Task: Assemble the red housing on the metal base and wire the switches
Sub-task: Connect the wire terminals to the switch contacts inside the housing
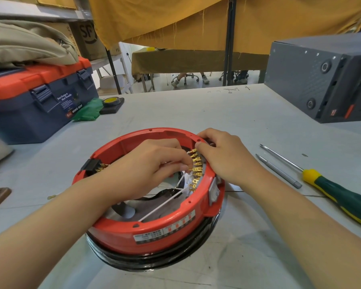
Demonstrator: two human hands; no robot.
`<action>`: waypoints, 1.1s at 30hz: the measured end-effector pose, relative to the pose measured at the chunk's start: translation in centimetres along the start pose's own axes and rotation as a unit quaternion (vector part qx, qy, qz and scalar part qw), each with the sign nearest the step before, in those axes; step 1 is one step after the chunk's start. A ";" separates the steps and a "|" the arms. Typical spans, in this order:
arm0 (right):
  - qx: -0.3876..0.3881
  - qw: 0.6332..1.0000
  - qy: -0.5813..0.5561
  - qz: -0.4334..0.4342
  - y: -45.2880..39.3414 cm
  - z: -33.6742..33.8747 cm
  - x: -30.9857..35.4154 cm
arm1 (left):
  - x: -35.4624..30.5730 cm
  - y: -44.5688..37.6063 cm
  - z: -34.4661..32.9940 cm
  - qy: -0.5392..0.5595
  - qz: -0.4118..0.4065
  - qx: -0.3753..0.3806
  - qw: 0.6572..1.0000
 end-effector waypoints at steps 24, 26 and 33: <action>-0.007 1.000 0.014 0.004 0.2 -0.3 0.4 | -0.4 -0.5 -0.3 -0.012 -0.019 -0.014 1.000; -0.007 1.000 0.016 0.006 0.2 -0.3 0.5 | -0.5 -0.5 -0.3 -0.009 -0.019 -0.015 1.000; 0.002 1.000 0.005 0.010 0.2 -0.2 0.4 | -0.4 -0.3 -0.2 -0.006 -0.012 -0.020 1.000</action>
Point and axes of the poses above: each hand's wrist, its own y-axis away from the middle knuckle, its own z-axis out of the back of the hand, x = y × z, the point moved 10 cm from there along -y, towards the middle knuckle, and after that the axes turned 8 degrees about -z, right-handed, at the moved point
